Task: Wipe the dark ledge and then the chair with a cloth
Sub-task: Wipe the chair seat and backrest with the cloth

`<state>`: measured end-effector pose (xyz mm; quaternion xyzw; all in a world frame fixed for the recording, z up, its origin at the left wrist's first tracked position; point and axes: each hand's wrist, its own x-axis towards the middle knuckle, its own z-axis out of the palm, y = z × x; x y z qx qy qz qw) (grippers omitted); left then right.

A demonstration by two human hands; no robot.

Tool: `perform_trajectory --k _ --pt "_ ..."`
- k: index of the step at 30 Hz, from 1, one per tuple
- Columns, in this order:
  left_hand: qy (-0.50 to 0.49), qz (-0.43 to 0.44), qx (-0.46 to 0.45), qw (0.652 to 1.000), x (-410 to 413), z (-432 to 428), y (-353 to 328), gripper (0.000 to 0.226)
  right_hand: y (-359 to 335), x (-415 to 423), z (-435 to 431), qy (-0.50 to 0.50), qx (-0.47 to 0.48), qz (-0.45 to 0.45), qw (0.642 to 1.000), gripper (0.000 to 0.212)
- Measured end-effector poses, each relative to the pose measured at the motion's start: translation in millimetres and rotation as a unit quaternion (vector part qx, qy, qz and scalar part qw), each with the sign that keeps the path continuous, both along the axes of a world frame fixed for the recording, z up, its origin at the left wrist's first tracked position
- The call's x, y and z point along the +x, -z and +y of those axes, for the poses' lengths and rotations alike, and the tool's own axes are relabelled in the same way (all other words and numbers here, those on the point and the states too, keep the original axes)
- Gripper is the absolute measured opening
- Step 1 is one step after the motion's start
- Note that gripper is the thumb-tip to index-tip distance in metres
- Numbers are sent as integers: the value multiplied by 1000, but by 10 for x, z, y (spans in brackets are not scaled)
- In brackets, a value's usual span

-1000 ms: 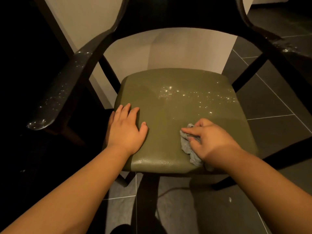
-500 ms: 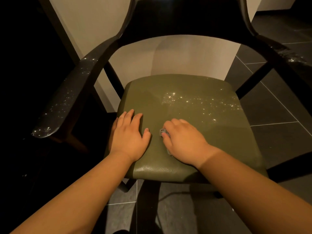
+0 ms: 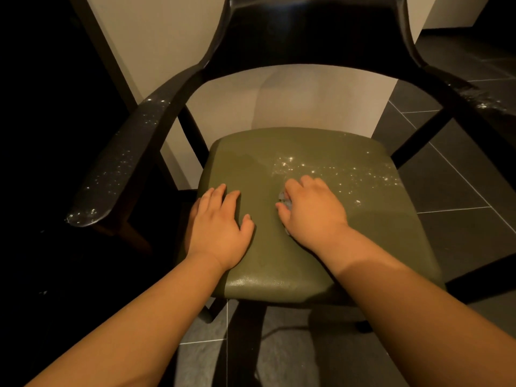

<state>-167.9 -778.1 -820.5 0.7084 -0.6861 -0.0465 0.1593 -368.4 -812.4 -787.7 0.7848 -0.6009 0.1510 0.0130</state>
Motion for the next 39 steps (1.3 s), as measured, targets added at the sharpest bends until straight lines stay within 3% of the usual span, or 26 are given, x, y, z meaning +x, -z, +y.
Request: perform_trajectory --k 6,13,19,28,31,35,39 --pt "1 -1 1 1000 8 -2 -6 62 39 -9 -222 -26 53 -3 998 18" --pt "-1 -5 -4 1000 15 -6 2 62 -110 -527 -560 122 70 -20 990 22" --pt "-4 -1 -7 1000 1 -11 -20 67 9 -30 -322 -47 72 -57 995 22" --pt "-6 -4 -13 1000 7 -8 19 66 -28 -784 -411 99 26 -46 994 27" --pt "-2 -1 -14 1000 4 -36 6 66 -54 -577 -256 57 12 -97 994 27" --pt "5 -6 -12 1000 14 -34 14 62 51 -257 -106 -65 8 -77 995 25" --pt "35 -33 -32 998 -6 37 -49 53 8 -760 -326 43 31 -56 997 28"
